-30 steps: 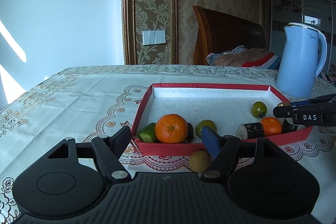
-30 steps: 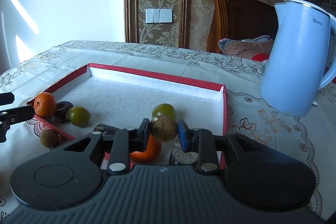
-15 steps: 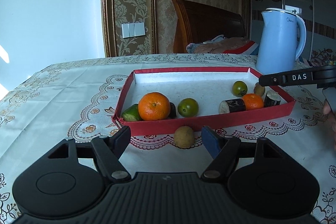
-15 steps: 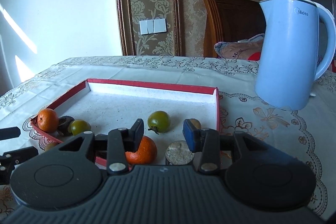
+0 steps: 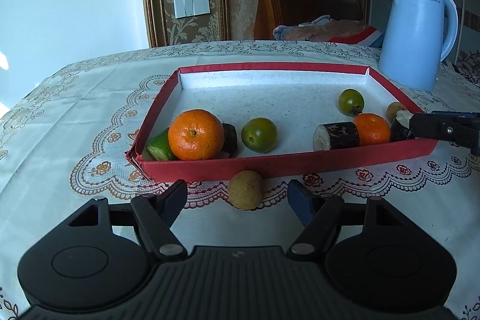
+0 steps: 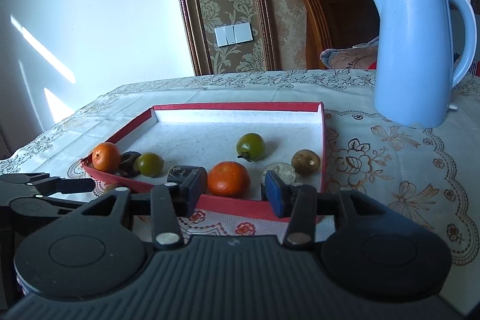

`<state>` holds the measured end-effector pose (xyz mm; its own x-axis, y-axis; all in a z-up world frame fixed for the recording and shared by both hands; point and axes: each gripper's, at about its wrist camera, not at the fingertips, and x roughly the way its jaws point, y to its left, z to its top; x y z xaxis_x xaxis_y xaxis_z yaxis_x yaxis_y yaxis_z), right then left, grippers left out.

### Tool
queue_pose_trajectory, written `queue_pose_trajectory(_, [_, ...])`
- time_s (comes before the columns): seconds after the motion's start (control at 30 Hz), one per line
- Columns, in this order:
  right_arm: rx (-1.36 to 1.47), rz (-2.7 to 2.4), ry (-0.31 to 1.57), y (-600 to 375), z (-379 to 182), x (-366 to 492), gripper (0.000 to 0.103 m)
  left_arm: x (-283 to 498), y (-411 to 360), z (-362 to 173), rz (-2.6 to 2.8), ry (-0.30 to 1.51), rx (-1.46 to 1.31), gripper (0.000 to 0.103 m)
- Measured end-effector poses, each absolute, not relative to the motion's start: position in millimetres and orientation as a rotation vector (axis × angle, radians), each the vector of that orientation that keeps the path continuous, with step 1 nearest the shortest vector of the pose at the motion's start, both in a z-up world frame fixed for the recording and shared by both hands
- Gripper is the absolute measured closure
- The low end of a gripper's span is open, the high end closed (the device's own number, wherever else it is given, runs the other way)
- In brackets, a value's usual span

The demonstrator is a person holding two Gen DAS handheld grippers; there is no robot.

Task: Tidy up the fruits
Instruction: 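Close the left gripper on the second brown kiwi on the table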

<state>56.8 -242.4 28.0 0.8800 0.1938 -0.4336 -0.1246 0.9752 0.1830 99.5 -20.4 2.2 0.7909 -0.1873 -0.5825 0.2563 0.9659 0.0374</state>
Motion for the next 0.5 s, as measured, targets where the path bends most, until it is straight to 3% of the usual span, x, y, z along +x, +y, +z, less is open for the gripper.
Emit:
queue_pose_trajectory(0.07, [0.16, 0.164, 0.471, -241.3, 26.0, 52.0, 0.049, 101.8, -22.5, 1.3, -0.234, 0.626, 0.115, 0.04])
queue_pose_trajectory(0.4, [0.13, 0.143, 0.543, -220.2, 11.5, 43.3, 0.049, 107.6, -26.5, -0.9, -0.215, 0.645, 0.093, 0.06])
queue_pose_trajectory(0.5, [0.119, 0.134, 0.563, -213.8, 8.1, 45.8, 0.042, 105.4, -31.4, -0.8, -0.22, 0.639, 0.104, 0.07])
